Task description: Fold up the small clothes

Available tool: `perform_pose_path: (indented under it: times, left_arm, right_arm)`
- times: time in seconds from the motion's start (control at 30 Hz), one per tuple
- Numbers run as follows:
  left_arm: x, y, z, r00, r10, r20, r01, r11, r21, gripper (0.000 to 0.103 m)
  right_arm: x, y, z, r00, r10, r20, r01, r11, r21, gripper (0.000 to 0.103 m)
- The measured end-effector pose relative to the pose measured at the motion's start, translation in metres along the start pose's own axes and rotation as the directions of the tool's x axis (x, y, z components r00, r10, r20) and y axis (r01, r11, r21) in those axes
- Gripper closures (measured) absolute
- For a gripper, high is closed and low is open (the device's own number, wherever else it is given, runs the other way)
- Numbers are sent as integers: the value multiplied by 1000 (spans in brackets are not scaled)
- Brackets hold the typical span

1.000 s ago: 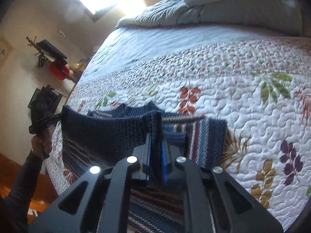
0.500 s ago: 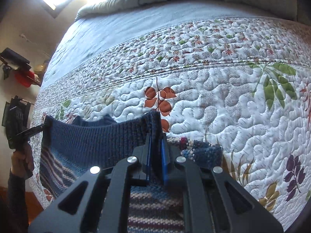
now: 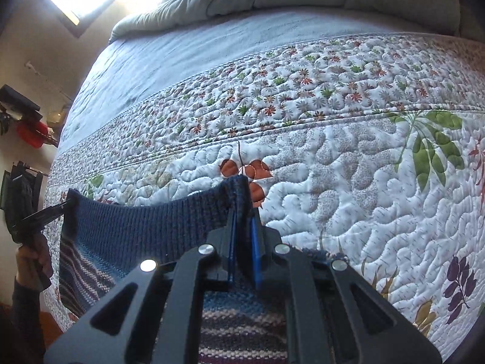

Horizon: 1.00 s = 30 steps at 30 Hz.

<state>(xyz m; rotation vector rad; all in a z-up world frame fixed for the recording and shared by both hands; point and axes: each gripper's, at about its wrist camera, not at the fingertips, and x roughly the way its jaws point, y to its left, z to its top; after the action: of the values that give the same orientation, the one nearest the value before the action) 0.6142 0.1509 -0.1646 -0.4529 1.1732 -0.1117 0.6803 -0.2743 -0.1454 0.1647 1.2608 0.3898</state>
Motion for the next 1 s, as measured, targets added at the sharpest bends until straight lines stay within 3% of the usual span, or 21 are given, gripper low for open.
perform_pose_path:
  times: [0.47, 0.53, 0.57, 0.63, 0.73, 0.83, 0.93, 1.0]
  left_arm:
    - [20, 7, -2, 998, 12, -58, -13, 1000, -15, 95]
    - [20, 8, -3, 998, 11, -64, -12, 1000, -19, 94]
    - [15, 9, -3, 999, -10, -53, 8, 999, -33, 92]
    - [-3, 13, -5, 999, -37, -1, 37, 998, -59, 84]
    - [-44, 13, -20, 994, -71, 81, 74, 997, -29, 82]
    - [-79, 0, -62, 982, -154, 107, 146, 986, 84, 81]
    - [-88, -7, -103, 978, -193, 77, 181, 973, 142, 77]
    - [-83, -6, -126, 981, -191, 41, 183, 972, 150, 76]
  right_arm:
    - [29, -10, -5, 999, -7, -38, 8, 1000, 29, 95]
    - [32, -11, -7, 999, -21, -46, 23, 999, 32, 88]
    - [29, -11, -8, 999, -36, -29, 37, 999, 37, 81]
    - [12, -12, -12, 999, -45, 27, 44, 998, 39, 77]
    - [-26, -11, -32, 994, -3, 110, 1, 1000, 17, 77]
    - [-58, -12, -75, 987, 60, 150, -60, 998, -4, 77]
    - [-72, -24, -122, 982, 104, 158, -110, 993, 33, 77]
    - [-68, -33, -150, 985, 90, 146, -98, 994, 46, 77]
